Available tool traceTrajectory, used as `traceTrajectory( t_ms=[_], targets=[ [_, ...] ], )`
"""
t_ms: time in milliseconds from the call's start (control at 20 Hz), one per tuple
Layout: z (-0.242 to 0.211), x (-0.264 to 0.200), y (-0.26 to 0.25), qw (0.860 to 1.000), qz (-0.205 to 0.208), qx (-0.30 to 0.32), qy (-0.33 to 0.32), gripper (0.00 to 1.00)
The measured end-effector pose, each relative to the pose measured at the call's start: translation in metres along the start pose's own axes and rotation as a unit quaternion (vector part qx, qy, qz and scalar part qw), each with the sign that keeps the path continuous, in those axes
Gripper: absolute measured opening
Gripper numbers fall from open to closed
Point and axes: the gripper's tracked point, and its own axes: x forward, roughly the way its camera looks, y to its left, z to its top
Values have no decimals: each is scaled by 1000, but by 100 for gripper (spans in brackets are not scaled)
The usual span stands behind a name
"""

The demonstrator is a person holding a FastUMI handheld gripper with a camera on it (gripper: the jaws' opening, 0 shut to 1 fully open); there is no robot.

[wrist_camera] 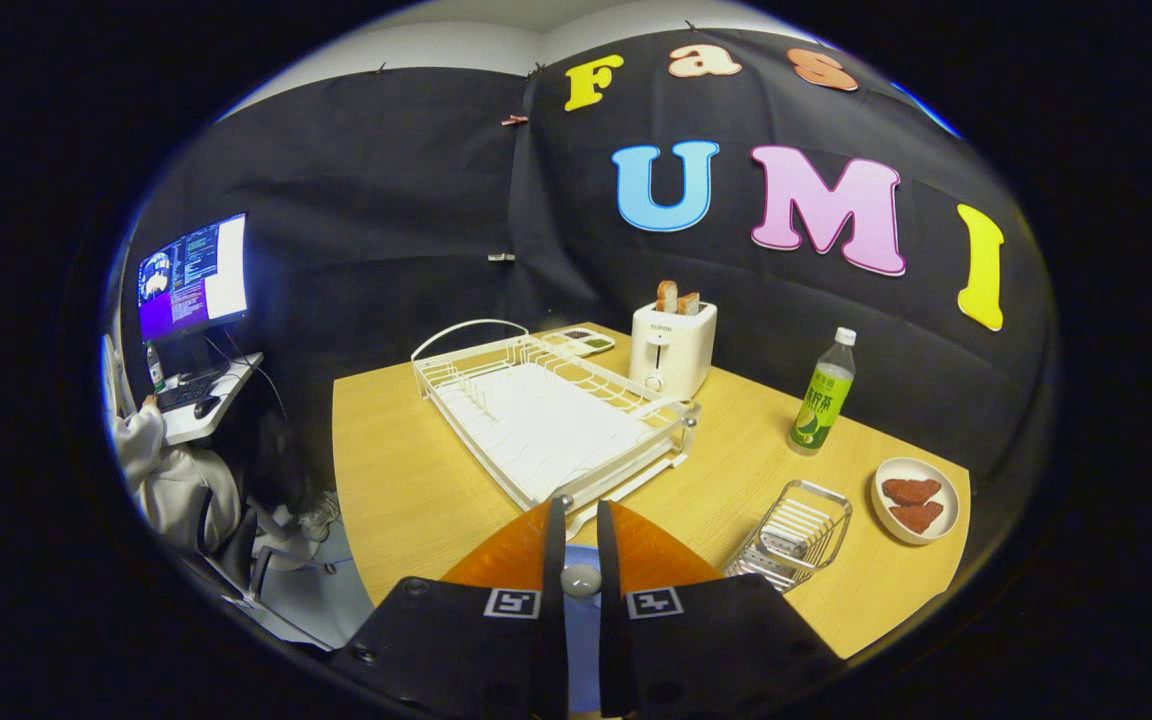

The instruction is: Take the plate from the dish rack, then take the spoon from the basket and place it into the plate.

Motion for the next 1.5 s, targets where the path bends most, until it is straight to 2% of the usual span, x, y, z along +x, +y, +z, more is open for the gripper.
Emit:
traceTrajectory(
  t_ms=[150, 450, 600, 750, 900, 950, 1250, 1500],
  targets=[
    [-2, -4, 3, 1000, 0, 3, -2, 18],
    [-40, -9, 8, 999, 8, 4, 44, 20],
    [-45, -7, 8, 998, 9, 7, 54, 20],
    [-46, -6, 7, 997, 10, 31, 64, 52],
    [-26, -8, 4, 998, 0, 43, 43, 84],
    [-16, -11, 1, 998, -4, 45, 32, 99],
    [68, -37, -22, 996, -60, 51, -41, 100],
    [136, -69, -59, 982, -153, 58, -98, 100]
  ],
)
